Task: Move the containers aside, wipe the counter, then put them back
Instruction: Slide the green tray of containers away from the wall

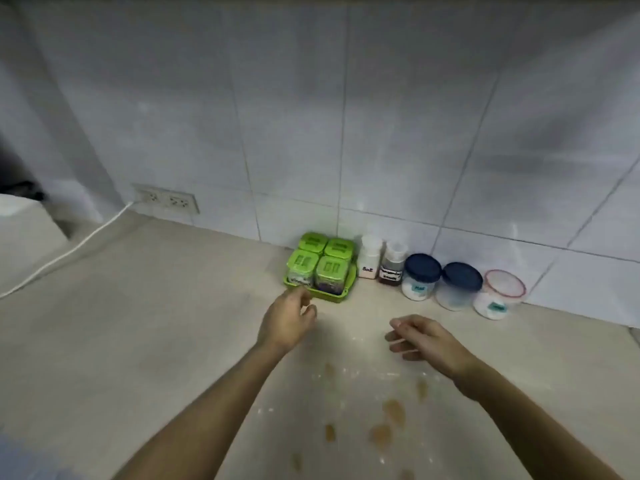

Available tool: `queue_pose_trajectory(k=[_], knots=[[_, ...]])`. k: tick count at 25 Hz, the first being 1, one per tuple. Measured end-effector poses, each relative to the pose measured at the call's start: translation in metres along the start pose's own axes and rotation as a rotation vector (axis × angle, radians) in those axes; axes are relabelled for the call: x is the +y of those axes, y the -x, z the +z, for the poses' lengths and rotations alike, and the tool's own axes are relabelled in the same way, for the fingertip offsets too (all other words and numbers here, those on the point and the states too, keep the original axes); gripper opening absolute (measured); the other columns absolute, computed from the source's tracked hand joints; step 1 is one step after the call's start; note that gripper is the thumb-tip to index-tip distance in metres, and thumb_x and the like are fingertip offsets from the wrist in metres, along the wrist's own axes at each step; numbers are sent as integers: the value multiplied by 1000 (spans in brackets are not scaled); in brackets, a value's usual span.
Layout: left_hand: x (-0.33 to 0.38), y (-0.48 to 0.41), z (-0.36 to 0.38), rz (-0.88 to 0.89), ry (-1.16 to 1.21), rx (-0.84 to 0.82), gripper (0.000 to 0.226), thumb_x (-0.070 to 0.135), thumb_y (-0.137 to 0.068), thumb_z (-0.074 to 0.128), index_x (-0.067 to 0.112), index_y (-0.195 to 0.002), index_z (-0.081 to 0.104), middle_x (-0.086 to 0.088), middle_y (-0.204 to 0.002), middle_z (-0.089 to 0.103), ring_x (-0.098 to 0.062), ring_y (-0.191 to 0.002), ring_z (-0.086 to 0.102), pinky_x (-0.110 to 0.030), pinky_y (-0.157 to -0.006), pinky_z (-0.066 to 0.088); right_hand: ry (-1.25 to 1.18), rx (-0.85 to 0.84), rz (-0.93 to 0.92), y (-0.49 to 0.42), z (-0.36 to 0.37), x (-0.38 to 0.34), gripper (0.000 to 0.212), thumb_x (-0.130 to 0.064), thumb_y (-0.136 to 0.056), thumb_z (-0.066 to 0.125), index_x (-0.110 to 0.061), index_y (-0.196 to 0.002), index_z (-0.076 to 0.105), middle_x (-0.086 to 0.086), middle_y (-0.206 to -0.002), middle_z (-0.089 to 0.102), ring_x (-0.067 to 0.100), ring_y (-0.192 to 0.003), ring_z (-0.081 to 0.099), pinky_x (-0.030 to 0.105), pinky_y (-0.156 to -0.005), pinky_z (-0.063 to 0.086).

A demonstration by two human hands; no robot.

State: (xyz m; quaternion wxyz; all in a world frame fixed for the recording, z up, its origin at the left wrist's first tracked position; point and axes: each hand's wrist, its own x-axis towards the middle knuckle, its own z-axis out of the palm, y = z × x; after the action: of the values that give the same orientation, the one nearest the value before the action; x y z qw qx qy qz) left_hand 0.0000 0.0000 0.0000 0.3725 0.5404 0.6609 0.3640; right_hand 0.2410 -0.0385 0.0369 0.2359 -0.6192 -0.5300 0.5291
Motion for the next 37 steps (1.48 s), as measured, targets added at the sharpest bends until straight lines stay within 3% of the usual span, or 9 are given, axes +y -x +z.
queue_pose_trajectory(k=[2,6,8,11,16,19,25,31,37], knots=[[-38,-42,2,-109,253,169,7,8,-85,60,7,-89,65,-13,-89,68,-27,-85,63,-47,-87,52,-183,29,9,-54,25,2,22,-24,-95,53,-9,-107,64,12,-106,72,15,-83,69,29,-77,54],[-100,-122,-4,-263,481,335,16,6,-85,58,17,-73,60,-17,-86,64,-30,-85,59,-55,-94,50,-300,216,62,-154,76,6,23,-20,-93,58,-5,-110,60,17,-113,64,22,-90,62,33,-77,52],[-105,-151,-7,-278,524,299,5,14,-85,63,14,-82,60,-16,-91,65,-30,-89,62,-53,-95,49,-339,291,97,-189,85,4,40,-27,-91,61,-5,-123,52,17,-118,59,23,-97,58,38,-85,50],[-111,-186,-6,-313,541,98,39,36,-81,69,10,-109,58,-13,-113,66,-29,-104,62,-45,-99,48,-388,275,142,-231,94,3,53,-38,-89,62,-7,-130,48,12,-122,58,24,-106,58,39,-89,51],[-107,-213,-8,-280,497,-67,68,32,-72,81,14,-127,46,-8,-126,55,-24,-112,57,-37,-99,47,-402,331,140,-252,99,-2,27,-32,-81,72,-9,-94,68,8,-92,69,15,-75,61,27,-66,51],[-112,-208,-28,-244,516,-58,64,24,-71,82,14,-124,47,-13,-118,62,-24,-102,63,-32,-88,50,-399,341,129,-248,114,-8,26,-31,-80,72,-5,-84,68,10,-86,67,15,-71,60,27,-68,50],[-147,-148,-121,-212,699,178,47,2,-75,76,5,-115,50,-6,-81,61,2,-53,63,-10,-51,48,-340,148,38,-225,194,-57,35,-28,-83,69,5,-97,70,21,-101,73,21,-85,65,31,-80,54],[-220,-46,-242,-280,623,492,46,8,-79,74,6,-119,50,-13,-86,64,-11,-67,62,-12,-55,49,-235,-169,-3,-200,337,-93,34,-22,-84,69,4,-105,68,12,-97,75,17,-82,68,36,-89,53],[-265,17,-281,-339,583,665,36,16,-80,73,16,-111,54,-22,-94,68,-11,-73,65,-14,-60,51,-244,-341,5,-193,420,-98,31,-19,-84,70,1,-107,68,16,-105,73,27,-98,70,41,-96,52]])
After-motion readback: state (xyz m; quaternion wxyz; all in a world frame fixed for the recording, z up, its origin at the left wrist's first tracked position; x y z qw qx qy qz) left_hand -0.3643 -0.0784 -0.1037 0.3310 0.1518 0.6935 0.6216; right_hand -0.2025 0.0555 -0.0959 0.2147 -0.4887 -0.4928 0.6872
